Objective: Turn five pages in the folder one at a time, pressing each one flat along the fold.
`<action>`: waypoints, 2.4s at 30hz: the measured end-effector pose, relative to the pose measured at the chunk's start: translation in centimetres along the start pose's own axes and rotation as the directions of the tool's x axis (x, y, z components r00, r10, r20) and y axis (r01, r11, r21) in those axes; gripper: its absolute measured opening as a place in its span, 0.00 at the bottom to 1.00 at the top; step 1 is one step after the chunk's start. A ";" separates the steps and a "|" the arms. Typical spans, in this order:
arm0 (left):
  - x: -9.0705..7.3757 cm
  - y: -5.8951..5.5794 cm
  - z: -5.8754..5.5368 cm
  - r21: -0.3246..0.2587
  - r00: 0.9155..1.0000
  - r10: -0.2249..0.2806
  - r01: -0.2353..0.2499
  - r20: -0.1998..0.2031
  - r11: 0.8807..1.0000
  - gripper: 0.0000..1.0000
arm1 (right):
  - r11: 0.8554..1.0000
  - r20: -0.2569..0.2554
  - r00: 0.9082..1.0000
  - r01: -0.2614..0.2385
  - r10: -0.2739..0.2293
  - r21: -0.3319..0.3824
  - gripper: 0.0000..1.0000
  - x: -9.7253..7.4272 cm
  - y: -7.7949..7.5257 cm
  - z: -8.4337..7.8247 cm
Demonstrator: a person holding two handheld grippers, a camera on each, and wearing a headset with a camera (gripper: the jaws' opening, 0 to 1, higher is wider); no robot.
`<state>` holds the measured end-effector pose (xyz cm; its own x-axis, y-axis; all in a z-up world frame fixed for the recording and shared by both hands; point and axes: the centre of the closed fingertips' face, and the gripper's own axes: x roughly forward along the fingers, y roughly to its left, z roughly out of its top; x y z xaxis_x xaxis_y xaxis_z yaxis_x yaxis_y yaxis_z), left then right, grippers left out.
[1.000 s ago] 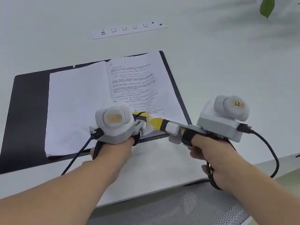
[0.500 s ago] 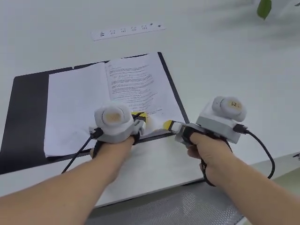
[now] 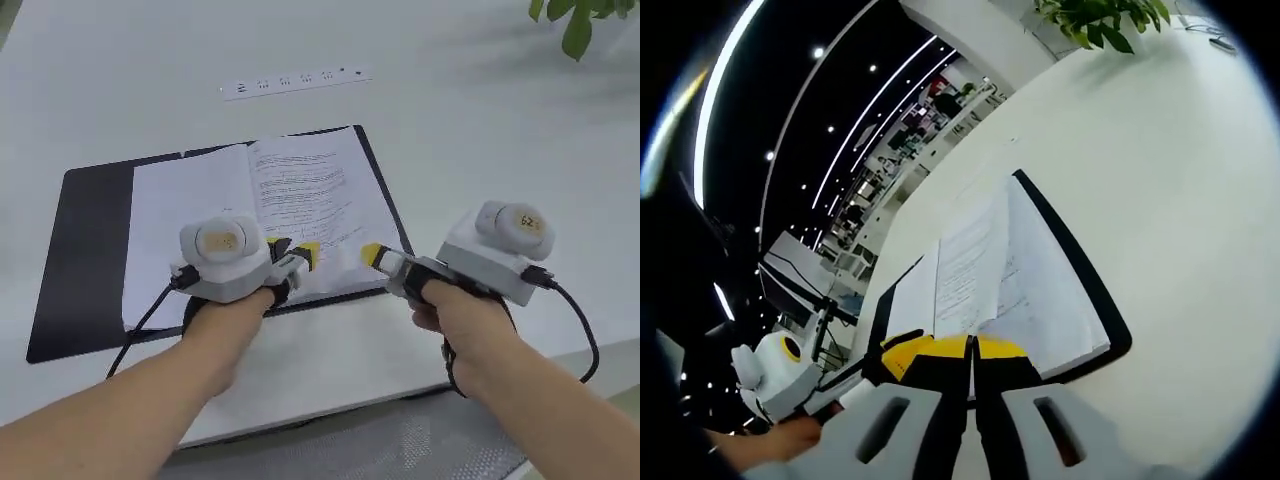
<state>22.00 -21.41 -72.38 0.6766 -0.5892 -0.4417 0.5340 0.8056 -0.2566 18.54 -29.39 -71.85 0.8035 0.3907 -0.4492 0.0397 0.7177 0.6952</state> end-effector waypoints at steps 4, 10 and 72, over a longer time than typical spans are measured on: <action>-2.5 1.8 1.0 0.026 0.999 0.020 -0.021 0.033 0.999 0.26 | 0.996 0.033 0.998 -0.053 0.055 -0.069 0.00 -0.1 3.4 0.4; -6.1 5.4 1.9 0.024 0.994 0.069 -0.072 0.080 0.997 0.28 | 0.976 0.020 0.992 -0.123 0.128 -0.178 0.00 0.8 8.0 -0.5; -15.1 17.2 -1.4 -0.043 0.959 0.278 -0.276 0.063 0.960 0.26 | 0.791 -0.380 0.925 -0.235 0.003 -0.565 0.01 13.0 13.7 -18.9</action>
<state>20.22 1.48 -71.36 0.8291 -0.3448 -0.4402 0.3045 0.9387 -0.1618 18.33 -3.57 -78.81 0.5173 0.5827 -0.6267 -0.4926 0.8016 0.3387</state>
